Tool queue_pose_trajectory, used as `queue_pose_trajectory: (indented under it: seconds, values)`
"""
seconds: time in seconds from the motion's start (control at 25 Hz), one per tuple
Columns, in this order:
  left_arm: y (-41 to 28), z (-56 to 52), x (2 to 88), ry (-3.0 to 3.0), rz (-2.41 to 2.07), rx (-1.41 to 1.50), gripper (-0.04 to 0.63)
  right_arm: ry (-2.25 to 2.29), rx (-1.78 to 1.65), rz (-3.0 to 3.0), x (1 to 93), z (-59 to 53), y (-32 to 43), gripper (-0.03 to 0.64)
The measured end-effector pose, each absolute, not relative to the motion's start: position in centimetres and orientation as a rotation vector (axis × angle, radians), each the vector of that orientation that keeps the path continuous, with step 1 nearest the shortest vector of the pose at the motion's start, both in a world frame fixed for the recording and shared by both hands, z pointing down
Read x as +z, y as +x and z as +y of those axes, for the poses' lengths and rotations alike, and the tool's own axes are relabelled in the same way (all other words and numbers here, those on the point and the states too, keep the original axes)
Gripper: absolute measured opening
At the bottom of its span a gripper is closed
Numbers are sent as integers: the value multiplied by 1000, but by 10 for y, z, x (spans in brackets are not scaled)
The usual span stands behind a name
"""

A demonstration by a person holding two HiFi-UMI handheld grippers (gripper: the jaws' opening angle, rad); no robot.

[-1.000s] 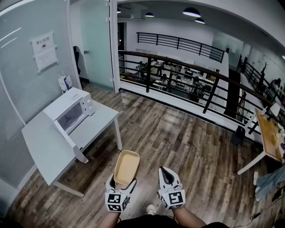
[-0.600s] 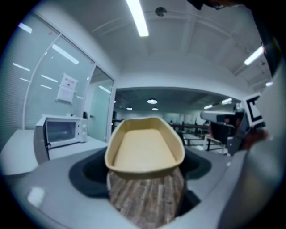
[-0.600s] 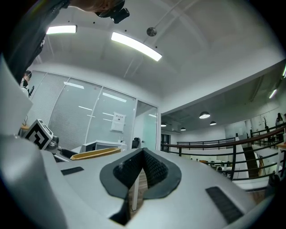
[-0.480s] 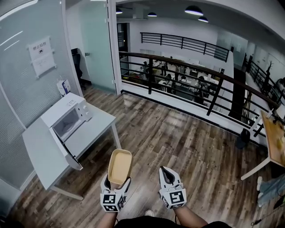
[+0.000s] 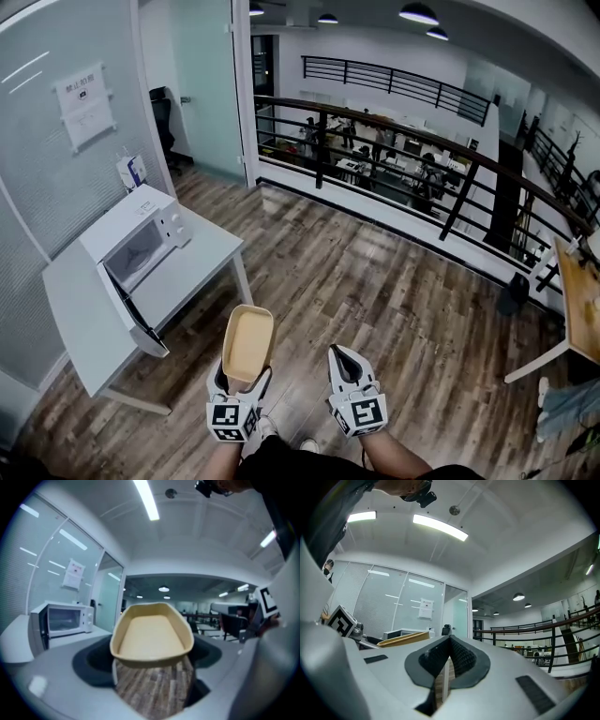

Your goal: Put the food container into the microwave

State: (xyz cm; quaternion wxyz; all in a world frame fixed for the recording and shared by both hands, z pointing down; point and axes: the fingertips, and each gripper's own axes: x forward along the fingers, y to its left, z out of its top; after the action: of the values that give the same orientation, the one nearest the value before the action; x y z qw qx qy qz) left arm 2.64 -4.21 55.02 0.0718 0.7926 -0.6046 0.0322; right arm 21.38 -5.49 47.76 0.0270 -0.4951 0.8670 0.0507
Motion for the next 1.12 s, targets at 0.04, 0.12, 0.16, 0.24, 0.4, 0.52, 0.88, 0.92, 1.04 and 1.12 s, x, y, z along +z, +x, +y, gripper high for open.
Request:
queue_pose_trajectory:
  seconds: [0.04, 0.12, 0.16, 0.24, 0.4, 0.52, 0.88, 0.92, 1.04, 1.12]
  values:
    - [24, -48, 550, 2385, -1817, 94, 471, -1527, 161, 2681, 478, -61, 209, -2]
    - [18, -60, 550, 2393, -1814, 84, 471, -1525, 174, 2688, 478, -73, 199, -2]
    - [14, -67, 549, 2399, -1813, 82, 471, -1525, 180, 2689, 477, -80, 193, -2]
    - [4, -82, 549, 2410, -1811, 83, 471, -1527, 190, 2687, 474, -94, 181, -2]
    - [-20, -111, 548, 2429, -1808, 80, 471, -1490, 191, 2675, 466, -122, 152, -2]
    - [-38, -129, 549, 2438, -1810, 90, 471, -1471, 195, 2682, 464, -142, 129, -2]
    - [-76, -161, 550, 2460, -1801, 92, 471, -1496, 139, 2749, 484, -172, 76, -2]
    - [-79, -165, 551, 2454, -1804, 90, 471, -1492, 132, 2749, 484, -176, 72, -2]
    - [-86, -175, 552, 2433, -1822, 82, 471, -1480, 123, 2761, 484, -187, 64, -2]
    - [-88, -182, 551, 2428, -1823, 65, 471, -1483, 132, 2779, 485, -196, 60, -2]
